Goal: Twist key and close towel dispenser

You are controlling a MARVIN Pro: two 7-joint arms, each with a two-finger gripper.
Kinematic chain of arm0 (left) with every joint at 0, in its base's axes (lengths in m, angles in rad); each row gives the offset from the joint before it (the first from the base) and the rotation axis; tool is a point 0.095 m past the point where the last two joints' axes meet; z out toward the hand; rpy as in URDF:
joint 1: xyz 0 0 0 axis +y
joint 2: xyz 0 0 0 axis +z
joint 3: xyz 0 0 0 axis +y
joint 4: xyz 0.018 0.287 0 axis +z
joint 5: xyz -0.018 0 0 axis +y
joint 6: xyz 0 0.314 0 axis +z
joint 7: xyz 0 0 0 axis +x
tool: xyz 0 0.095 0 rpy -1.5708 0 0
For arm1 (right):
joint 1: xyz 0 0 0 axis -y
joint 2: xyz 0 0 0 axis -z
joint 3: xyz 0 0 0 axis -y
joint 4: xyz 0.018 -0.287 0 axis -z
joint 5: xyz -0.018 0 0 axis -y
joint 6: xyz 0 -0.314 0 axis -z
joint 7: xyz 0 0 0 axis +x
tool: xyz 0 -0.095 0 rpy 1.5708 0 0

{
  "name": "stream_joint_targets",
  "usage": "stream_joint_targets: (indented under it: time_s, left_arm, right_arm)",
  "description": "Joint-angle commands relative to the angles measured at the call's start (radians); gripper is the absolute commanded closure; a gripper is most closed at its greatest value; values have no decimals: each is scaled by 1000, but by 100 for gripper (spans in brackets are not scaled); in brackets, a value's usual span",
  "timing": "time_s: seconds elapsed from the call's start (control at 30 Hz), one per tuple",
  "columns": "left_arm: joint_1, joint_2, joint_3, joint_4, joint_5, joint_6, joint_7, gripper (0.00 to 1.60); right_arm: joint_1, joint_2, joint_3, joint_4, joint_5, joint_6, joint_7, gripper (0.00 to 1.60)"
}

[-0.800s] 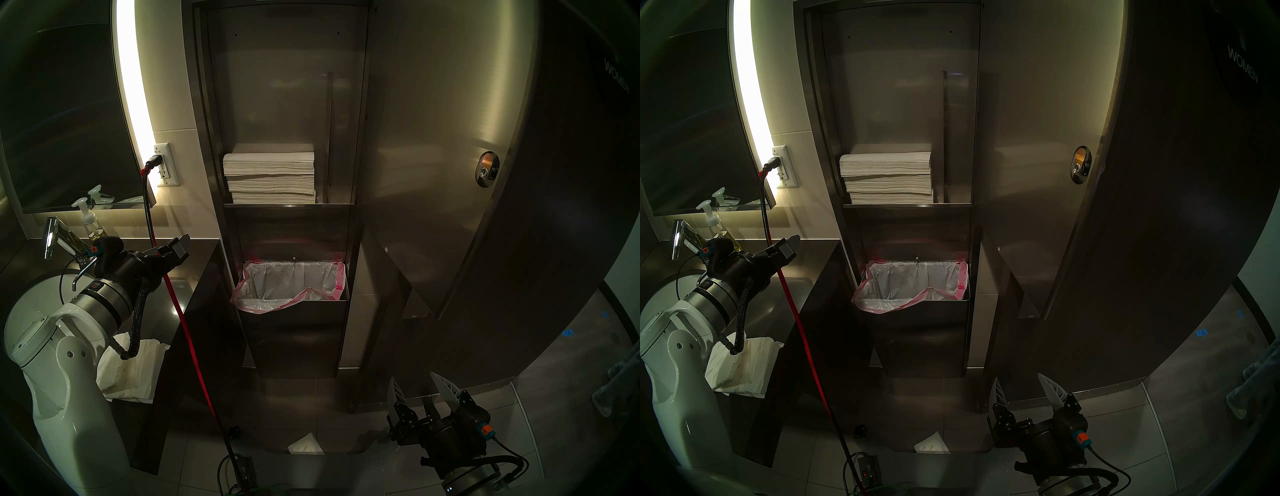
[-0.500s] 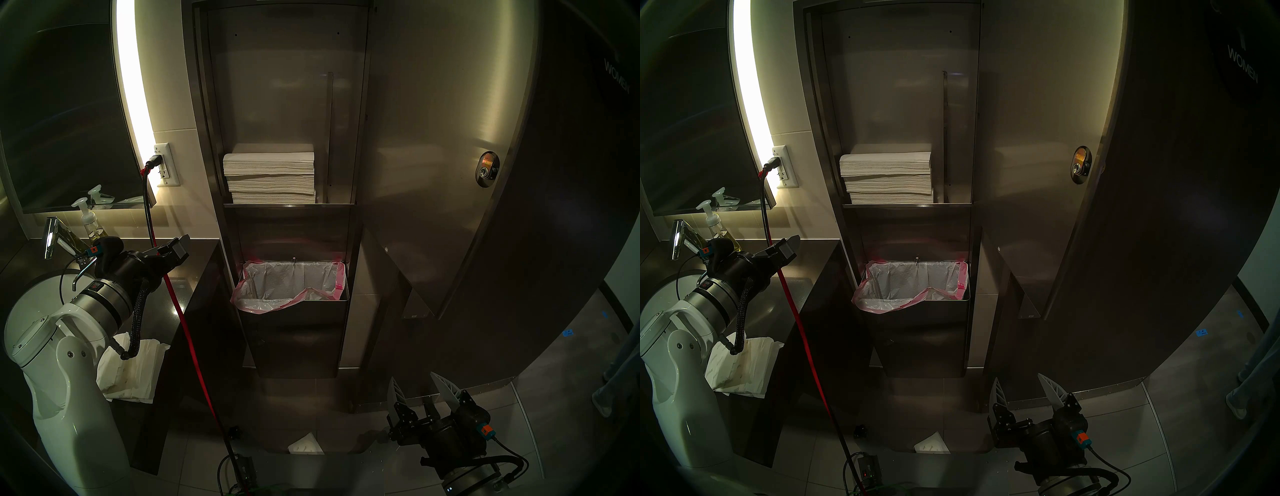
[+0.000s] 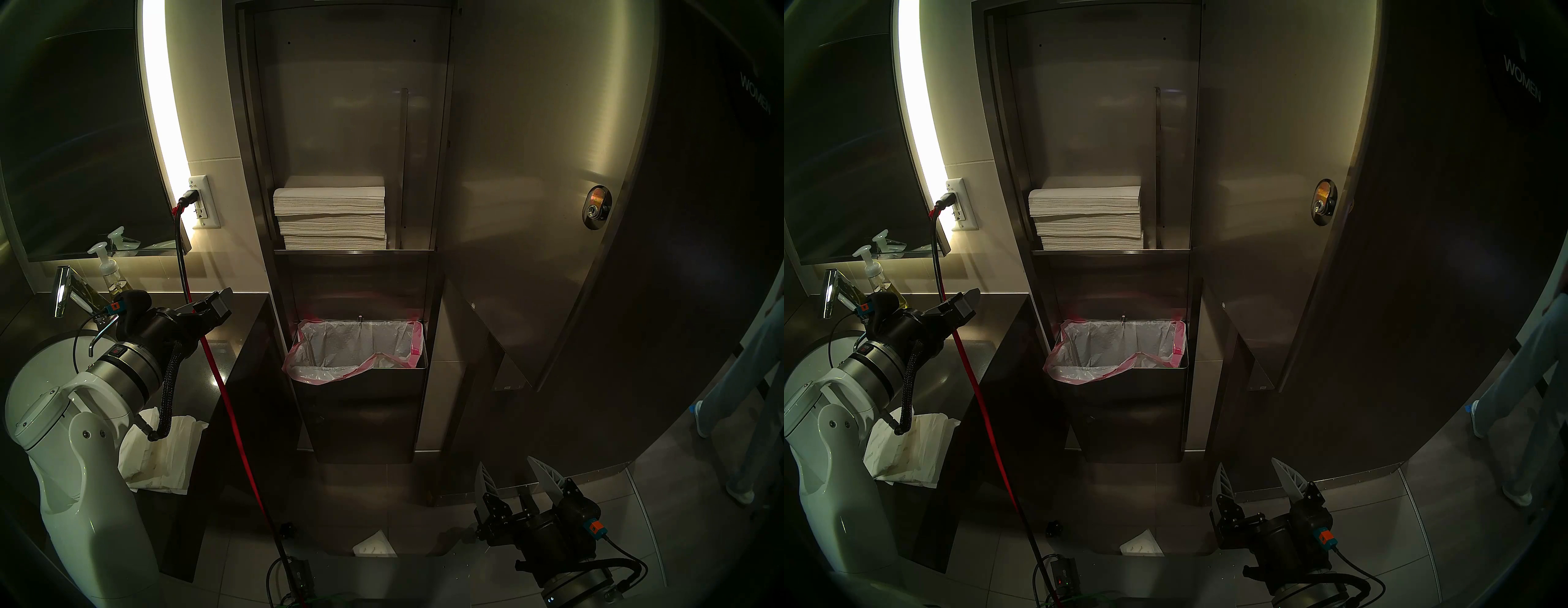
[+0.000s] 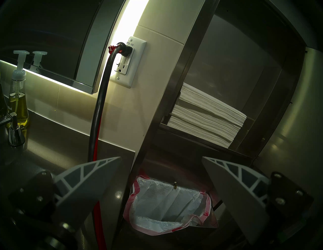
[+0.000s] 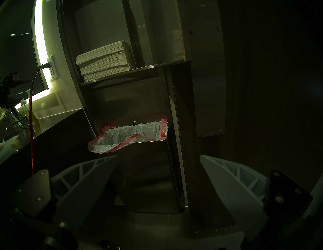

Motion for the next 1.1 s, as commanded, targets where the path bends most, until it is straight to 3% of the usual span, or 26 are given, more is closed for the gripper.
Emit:
stream_joint_targets:
  time_s: [0.0,0.6,1.07]
  left_arm:
    - [-1,1,0,-7,-1,0,-1,0]
    - [-1,0,0,-7,-1,0,-1,0]
    - [-1,0,0,-7,0,0,-1,0]
  right_arm:
    - [2,0,1,-4,-5,0,2,0]
    - [2,-1,7,0,-10,9,4,0]
    - [67,0,60,-7,44,71,81,0]
